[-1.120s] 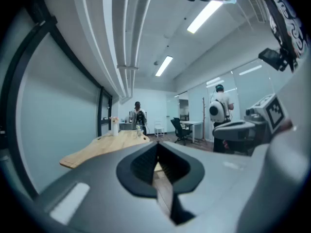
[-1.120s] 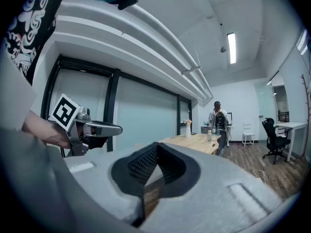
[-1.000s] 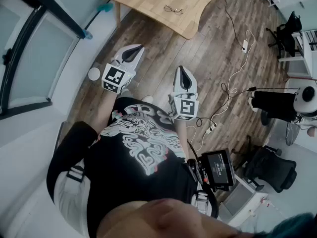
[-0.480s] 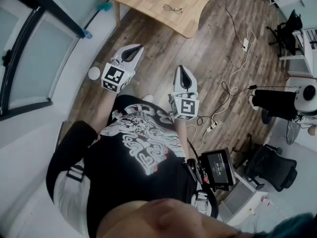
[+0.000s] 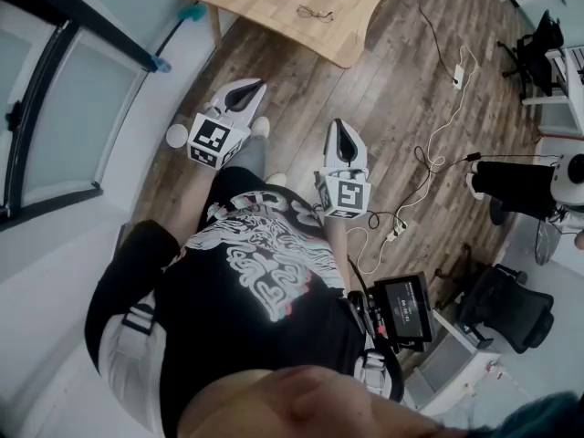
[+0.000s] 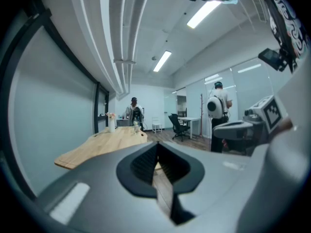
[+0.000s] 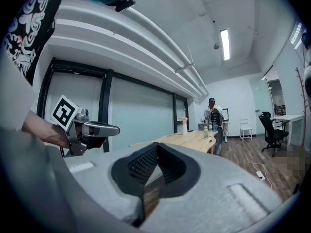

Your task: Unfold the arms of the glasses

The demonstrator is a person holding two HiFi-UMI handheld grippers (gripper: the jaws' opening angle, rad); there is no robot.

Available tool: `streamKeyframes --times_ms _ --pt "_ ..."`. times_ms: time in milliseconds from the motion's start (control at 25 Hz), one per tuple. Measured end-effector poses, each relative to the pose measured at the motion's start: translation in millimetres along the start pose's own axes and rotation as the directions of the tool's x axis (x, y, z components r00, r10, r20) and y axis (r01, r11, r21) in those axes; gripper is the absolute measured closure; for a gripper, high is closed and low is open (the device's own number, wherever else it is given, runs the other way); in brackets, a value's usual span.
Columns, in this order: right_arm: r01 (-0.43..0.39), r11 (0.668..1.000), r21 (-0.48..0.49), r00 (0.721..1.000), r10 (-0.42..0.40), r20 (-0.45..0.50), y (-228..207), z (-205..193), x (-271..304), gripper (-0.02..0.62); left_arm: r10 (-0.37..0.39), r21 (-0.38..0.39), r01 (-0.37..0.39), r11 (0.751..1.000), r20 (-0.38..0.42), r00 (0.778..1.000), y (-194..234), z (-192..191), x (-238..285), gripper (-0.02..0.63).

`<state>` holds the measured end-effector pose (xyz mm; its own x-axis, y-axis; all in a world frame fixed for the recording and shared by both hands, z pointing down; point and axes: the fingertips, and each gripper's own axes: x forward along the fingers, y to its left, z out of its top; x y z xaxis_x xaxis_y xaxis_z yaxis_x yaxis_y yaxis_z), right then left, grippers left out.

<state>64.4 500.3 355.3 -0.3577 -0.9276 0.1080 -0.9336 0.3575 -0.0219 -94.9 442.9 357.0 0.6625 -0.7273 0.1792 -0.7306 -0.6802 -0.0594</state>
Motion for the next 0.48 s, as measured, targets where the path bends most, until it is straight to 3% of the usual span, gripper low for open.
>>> streamKeyframes --times_ms 240,480 --pt "-0.044 0.999 -0.007 0.998 0.044 -0.033 -15.3 -14.3 50.1 0.597 -0.018 -0.018 0.018 1.0 -0.042 0.999 24.7 -10.2 44.4 0.617" --pt "-0.081 0.996 -0.034 0.991 0.077 -0.111 -49.1 -28.0 129.9 0.597 -0.048 -0.043 0.046 0.998 -0.053 0.997 69.5 -16.0 130.0 0.617"
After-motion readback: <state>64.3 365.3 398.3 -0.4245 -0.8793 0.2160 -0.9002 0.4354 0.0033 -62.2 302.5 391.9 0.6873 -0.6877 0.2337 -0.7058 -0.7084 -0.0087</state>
